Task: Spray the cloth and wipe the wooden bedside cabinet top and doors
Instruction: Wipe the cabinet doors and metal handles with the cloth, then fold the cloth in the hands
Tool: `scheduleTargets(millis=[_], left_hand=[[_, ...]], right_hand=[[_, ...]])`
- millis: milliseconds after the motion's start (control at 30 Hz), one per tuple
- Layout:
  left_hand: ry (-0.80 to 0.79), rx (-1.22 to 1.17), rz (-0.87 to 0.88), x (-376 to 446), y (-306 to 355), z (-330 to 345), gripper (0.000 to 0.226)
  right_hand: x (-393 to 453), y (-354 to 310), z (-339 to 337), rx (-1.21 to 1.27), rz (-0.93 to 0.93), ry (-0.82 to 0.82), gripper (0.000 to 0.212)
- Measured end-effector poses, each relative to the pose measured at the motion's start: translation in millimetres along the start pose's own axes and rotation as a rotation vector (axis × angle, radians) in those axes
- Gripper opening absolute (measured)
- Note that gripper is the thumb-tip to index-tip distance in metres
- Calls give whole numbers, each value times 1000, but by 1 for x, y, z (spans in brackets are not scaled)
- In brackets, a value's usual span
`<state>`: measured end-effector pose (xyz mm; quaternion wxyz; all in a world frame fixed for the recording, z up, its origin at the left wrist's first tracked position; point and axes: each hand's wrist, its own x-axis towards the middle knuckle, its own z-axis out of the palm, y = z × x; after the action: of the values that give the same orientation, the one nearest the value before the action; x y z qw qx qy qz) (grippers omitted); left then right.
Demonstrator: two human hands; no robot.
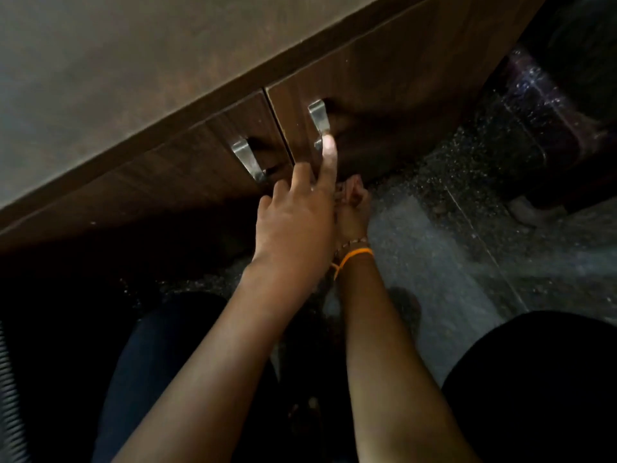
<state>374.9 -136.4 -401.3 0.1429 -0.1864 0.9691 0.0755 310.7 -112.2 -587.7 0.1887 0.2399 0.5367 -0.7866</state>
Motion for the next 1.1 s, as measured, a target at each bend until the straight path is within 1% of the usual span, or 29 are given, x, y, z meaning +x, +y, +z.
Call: scheduleTargets(millis=[67, 167, 300, 367, 433, 500, 533, 567, 600, 633, 700, 733, 767, 800, 833, 867, 900, 933, 967, 1000, 1033, 1067, 1100], left_hand=[[-84, 62, 7, 1, 1, -12, 84], [-202, 79, 12, 1, 1, -30, 81], [-302, 73, 3, 2, 12, -47, 78], [-337, 22, 0, 1, 20, -54, 76], [-369, -164, -51, -2, 26, -67, 66], [-355, -450, -157, -15, 32, -86, 54], [-323, -584, -207, -21, 35, -98, 50], [-311, -696, -253, -29, 38, -110, 48], [-330, -790, -305, -35, 40, -124, 47], [-364, -901, -369, -41, 40, -140, 48], [-497, -1231, -524, -52, 42, -172, 55], [-547, -1345, -562, -60, 42, -192, 56], [-568, -1391, -537, -71, 43, -215, 52], [-546, -1425, -491, -82, 44, -234, 46], [-489, -1436, -433, -92, 45, -251, 38], [-426, -1460, -385, -103, 47, -267, 33], [-371, -1455, -341, -111, 48, -284, 32], [-329, -1435, -292, -119, 50, -299, 33], [-295, -1392, -231, -126, 51, -315, 34], [-272, -1364, -160, -132, 53, -329, 33], [-258, -1336, -90, -138, 55, -345, 32], [-257, -1320, -35, -142, 56, -357, 30], [-252, -1292, 11, -148, 58, -374, 28]], right_hand=[[-16, -37, 8, 73, 28, 33, 45], [-40, -95, 19, 170, 42, -46, 59], [-57, -145, 11, 154, 14, -81, 67], [-67, -171, 1, 161, -4, -124, 66], [-84, -188, -12, 199, 14, -163, 59], [-106, -202, -22, 283, 94, -161, 41], [-120, -211, -23, 343, 143, -155, 32], [-134, -220, -23, 389, 191, -142, 39], [-152, -232, -19, 415, 233, -138, 49], [-170, -244, -14, 440, 240, -136, 55], [-205, -271, -6, 446, 209, -209, 62], [-224, -288, 1, 416, 201, -274, 68], [-240, -304, 6, 361, 197, -301, 77], [-256, -320, 12, 320, 195, -323, 86], [-268, -334, 16, 280, 192, -330, 88], [-281, -350, 21, 247, 191, -340, 84], [-294, -367, 25, 194, 190, -356, 81], [-307, -384, 28, 124, 191, -374, 75], [-317, -397, 29, 49, 175, -376, 60], [-326, -411, 30, 4, 148, -367, 40], [-333, -424, 28, -25, 118, -358, 24], [-340, -436, 28, -34, 97, -353, 20], [-349, -449, 28, -58, 88, -353, 28]])
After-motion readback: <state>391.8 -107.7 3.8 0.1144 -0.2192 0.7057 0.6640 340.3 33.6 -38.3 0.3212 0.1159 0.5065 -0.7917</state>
